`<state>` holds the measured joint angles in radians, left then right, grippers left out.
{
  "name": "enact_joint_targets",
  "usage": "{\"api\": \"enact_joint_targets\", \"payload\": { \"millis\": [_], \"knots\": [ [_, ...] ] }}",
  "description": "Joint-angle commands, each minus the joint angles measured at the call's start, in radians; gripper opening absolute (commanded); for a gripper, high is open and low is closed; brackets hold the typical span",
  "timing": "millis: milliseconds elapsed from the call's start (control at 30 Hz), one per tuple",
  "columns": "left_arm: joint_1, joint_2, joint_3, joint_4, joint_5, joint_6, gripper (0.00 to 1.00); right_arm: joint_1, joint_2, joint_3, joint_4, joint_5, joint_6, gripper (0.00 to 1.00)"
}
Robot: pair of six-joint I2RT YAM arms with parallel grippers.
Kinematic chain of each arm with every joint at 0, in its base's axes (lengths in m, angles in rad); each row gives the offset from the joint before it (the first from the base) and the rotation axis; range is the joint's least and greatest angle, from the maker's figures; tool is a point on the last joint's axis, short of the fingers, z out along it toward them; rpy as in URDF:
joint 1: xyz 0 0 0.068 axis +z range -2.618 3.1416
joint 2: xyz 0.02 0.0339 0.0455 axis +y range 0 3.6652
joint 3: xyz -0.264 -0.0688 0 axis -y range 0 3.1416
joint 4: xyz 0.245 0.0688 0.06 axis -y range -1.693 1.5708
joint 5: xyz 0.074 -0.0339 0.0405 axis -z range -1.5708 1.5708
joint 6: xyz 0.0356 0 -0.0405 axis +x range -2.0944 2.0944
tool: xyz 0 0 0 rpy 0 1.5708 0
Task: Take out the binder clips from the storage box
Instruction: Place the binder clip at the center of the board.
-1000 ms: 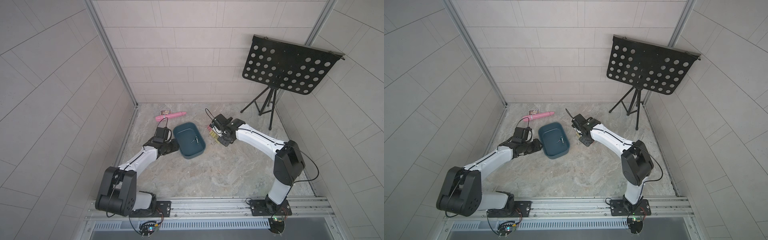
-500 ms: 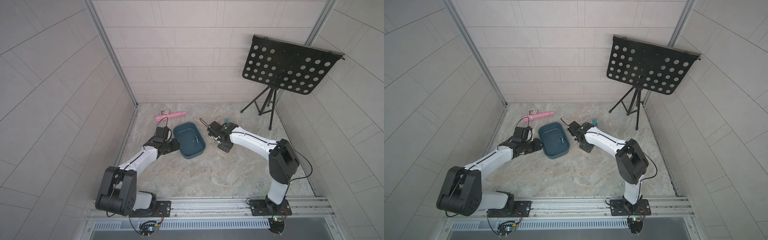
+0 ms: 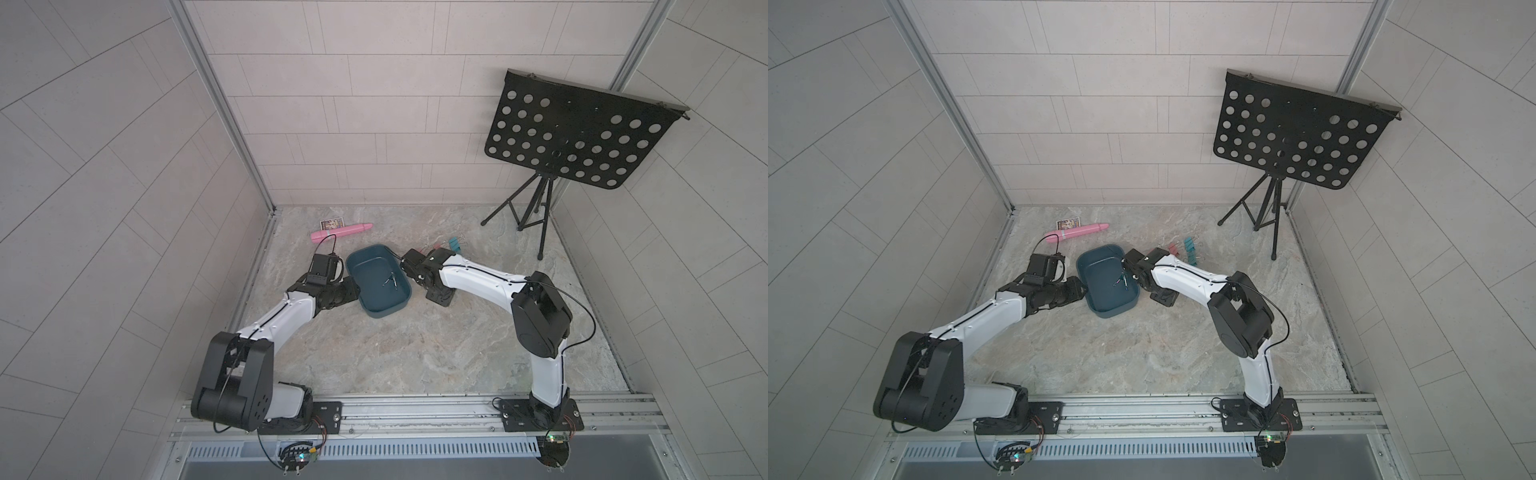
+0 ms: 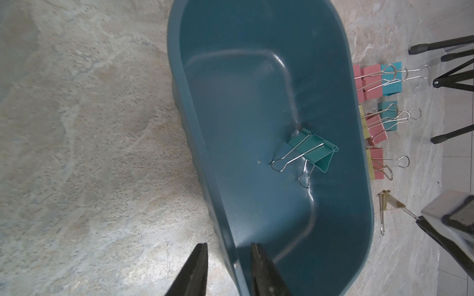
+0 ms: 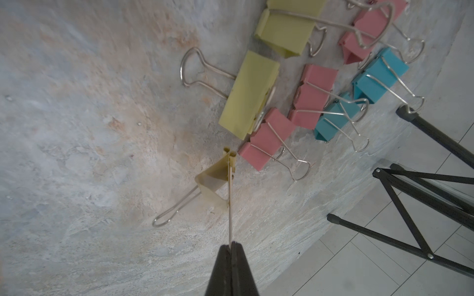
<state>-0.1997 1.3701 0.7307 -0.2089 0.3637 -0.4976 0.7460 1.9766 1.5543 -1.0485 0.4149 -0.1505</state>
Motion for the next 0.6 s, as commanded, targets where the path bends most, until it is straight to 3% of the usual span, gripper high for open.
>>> {"api": "enact_joint_targets", "payload": {
  "millis": [0,567],
  "knots": [
    [-0.003,0.008,0.007,0.014,0.005,0.011,0.37,0.004,0.029,0.013,-0.038,0.033,-0.003,0.00],
    [-0.003,0.008,0.008,0.011,0.003,0.013,0.37,0.005,0.091,0.030,-0.033,0.047,-0.021,0.01]
  ]
}}
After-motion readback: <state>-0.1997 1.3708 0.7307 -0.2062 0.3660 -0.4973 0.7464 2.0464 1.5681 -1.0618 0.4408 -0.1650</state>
